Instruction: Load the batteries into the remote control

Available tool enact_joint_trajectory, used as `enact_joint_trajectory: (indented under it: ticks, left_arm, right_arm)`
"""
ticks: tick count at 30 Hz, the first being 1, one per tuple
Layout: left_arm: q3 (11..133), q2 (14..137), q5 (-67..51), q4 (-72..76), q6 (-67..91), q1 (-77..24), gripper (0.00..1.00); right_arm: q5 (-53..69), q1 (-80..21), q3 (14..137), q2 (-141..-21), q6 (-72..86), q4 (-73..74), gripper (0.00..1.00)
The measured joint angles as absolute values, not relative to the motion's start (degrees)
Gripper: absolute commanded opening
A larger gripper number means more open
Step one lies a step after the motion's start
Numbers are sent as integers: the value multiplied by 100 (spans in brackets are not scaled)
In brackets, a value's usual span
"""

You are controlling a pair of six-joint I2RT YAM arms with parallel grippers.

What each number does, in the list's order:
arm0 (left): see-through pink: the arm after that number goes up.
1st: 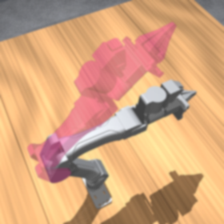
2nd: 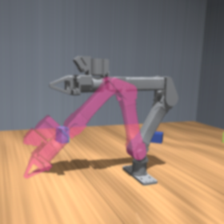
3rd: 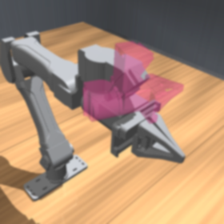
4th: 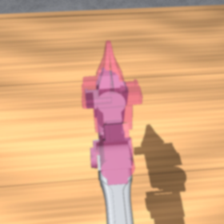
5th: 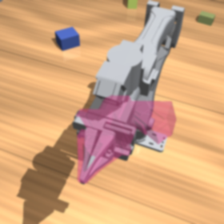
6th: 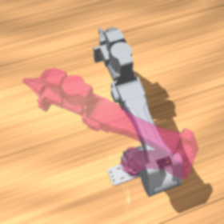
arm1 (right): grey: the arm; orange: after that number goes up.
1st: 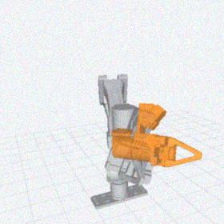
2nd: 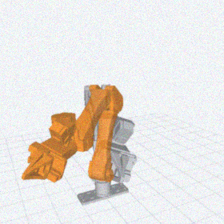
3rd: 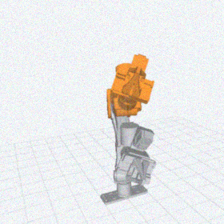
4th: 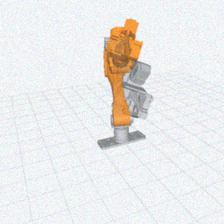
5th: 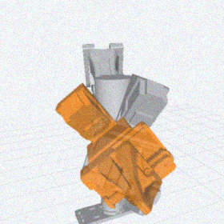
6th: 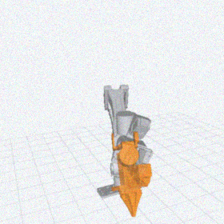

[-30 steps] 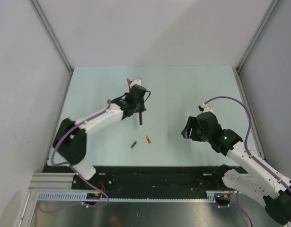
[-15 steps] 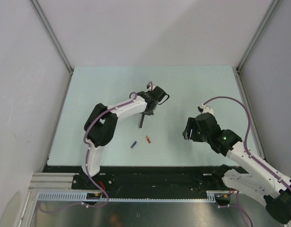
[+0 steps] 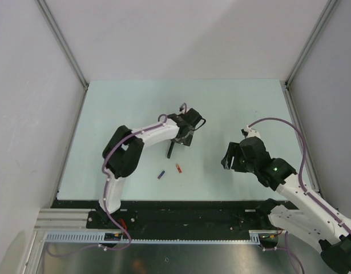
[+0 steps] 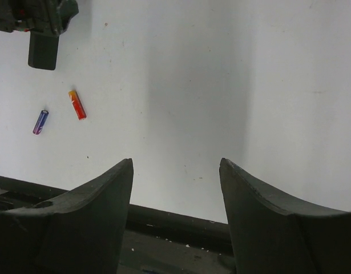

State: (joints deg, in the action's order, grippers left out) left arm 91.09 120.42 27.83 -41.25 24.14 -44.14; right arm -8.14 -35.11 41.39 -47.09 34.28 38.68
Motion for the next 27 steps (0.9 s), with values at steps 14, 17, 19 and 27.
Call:
enact_joint_trajectory:
  ticks: [14, 17, 19, 27]
  left_arm:
    - [7164, 8420, 2622, -2781, 2517, -4191, 17]
    - [6847, 8864, 2526, -2679, 2589, -3900, 1]
    - [6766, 9297, 2510, -2718, 2604, -3750, 0]
    - [6987, 10401, 2357, -2746, 2609, -3625, 0]
  right_arm:
    - [-906, -3514, 4141, -4552, 3452, 3898, 65]
    - [-875, -3573, 4141, -4580, 3494, 3870, 65]
    - [-871, -3634, 4141, -4574, 3514, 3872, 65]
    - [-873, -3719, 4141, -4495, 3579, 3874, 65]
